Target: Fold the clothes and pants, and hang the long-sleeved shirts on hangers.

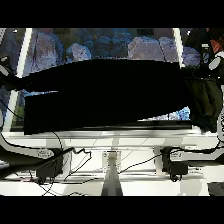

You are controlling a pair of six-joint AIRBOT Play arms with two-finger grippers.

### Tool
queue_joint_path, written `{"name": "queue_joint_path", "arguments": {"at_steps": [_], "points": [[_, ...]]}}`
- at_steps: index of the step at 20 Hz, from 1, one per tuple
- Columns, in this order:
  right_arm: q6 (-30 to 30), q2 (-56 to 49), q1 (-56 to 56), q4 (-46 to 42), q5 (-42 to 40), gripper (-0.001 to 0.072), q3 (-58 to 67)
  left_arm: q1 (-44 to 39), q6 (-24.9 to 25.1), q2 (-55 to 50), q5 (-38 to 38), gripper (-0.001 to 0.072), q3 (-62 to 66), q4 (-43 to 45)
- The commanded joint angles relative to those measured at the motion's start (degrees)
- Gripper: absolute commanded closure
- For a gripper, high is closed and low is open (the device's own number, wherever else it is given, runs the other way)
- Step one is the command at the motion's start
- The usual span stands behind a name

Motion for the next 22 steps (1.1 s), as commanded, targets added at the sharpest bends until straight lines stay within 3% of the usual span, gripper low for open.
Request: {"name": "queue_joint_path", "arguments": {"at_steps": [1,3,7,8,9,10,11,12,13,14,15,16,18,19,22], "points": [[2.49,1.6,0.02,-1.03,1.99,0.019,0.11,-0.42,0.04,1.77,-2.08,0.0057,0.04,-2.99],[2.67,4.57,0.02,-1.44,3.1,0.0231,0.11,-0.87,0.09,5.29,-4.39,0.0068,0.04,-3.13],[2.6,12.04,-0.33,-4.09,11.15,0.0512,0.07,-2.21,1.14,16.72,-5.95,0.0081,0.04,-3.17],[2.51,13.53,-1.38,-4.42,15.28,0.0607,-0.22,-2.84,2.69,20.0,-6.99,0.0206,0.04,-3.15],[2.27,15.1,-3.3,-4.79,19.69,0.0653,-1.68,-3.48,4.55,22.91,-8.2,0.0322,0.04,-3.15],[1.73,16.94,-5.73,-4.79,22.84,0.0653,-4.37,-4.07,6.47,25.79,-9.9,0.0377,0.04,-3.15],[1.25,19.43,-8.61,-4.26,24.26,0.0653,-8.33,-4.55,8.48,28.22,-12.04,0.0385,0.02,-3.15],[1.27,22.75,-11.56,-2.19,23.82,0.0653,-13.46,-4.85,9.84,30.38,-13.79,0.0488,-0.02,-3.15],[1.33,26.1,-14.03,1.66,22.14,0.0653,-18.78,-4.98,10.73,32.17,-14.56,0.0648,-0.02,-3.15],[1.49,29.42,-15.96,6.82,19.56,0.0651,-24.44,-4.98,10.86,33.38,-14.32,0.0697,-0.02,-3.15],[2.16,31.93,-17.05,11.65,17.07,0.0637,-29.38,-4.96,10.84,33.9,-13.99,0.0697,-0.04,-3.15],[3.54,33.9,-17.42,16.17,14.05,0.0555,-34.25,-4.92,10.84,33.9,-13.99,0.0696,-0.04,-3.13],[6.23,35.04,-17.42,22.16,8.17,0.0187,-41.33,-4.92,10.8,33.09,-14.05,0.0696,-0.13,-3.15],[8.17,35.01,-17.42,22.95,4.44,0.0119,-43.98,-4.92,10.8,32.44,-14.01,0.0696,-0.13,-3.15],[13.44,35.01,-17.42,22.29,-8.68,0.0119,-47.34,-4.44,10.4,31.17,-14.12,0.0697,-0.55,-3.1]]}}
